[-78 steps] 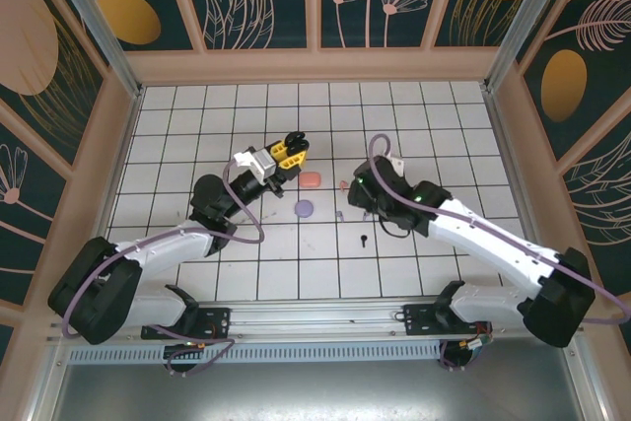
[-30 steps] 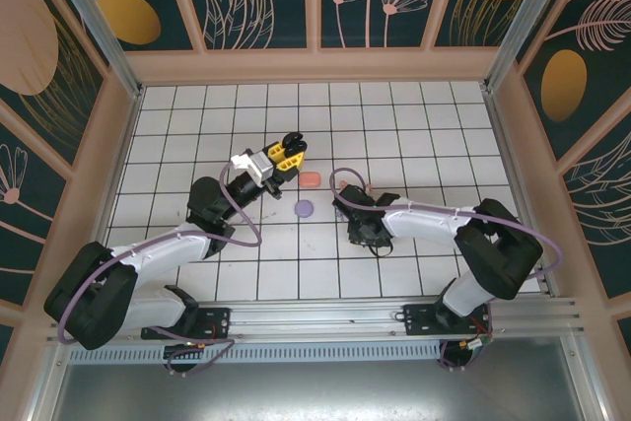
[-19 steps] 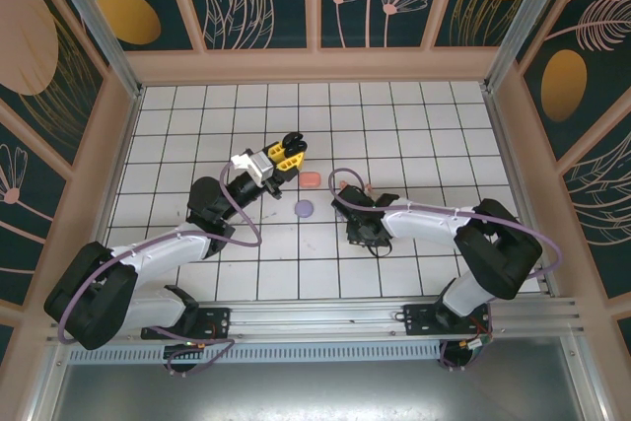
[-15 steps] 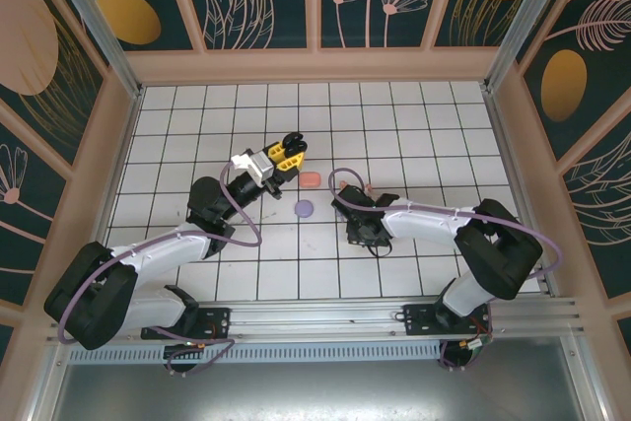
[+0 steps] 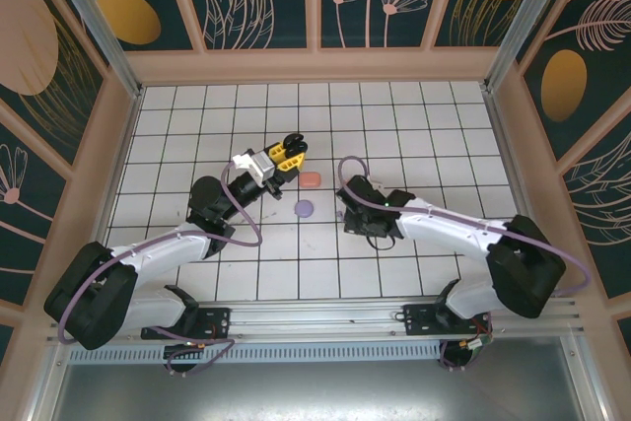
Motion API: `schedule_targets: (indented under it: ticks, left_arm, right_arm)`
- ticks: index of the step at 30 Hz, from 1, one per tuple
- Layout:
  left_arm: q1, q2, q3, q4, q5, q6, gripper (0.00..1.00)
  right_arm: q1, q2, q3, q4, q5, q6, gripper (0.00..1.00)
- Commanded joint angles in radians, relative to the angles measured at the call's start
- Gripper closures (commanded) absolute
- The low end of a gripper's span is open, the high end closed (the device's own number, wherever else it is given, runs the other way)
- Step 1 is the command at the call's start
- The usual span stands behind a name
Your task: Insert wireless bluetooth earbuds into charging case
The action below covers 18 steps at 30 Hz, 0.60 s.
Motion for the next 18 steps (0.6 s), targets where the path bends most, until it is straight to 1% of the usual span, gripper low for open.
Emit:
schedule_targets:
  ticks: [1, 12, 18]
  left_arm:
    - [-0.005, -0.015, 0.015, 0.006, 0.014, 0.027, 1.0]
    - [-0.005, -0.006, 0.032, -0.013, 0.034, 0.027, 1.0]
    - [-0.004, 0.011, 0.048, -0.009, 0.048, 0.023, 1.0]
  right_arm:
    - [-0.002, -0.072, 0.1, -0.023, 0.041, -0.048, 0.86]
    - [-0.001, -0.139, 0.458, 0.008, 0.069, -0.277, 0.85]
    - [0.001, -0.154, 0.561, 0.079, 0.035, -0.361, 0.85]
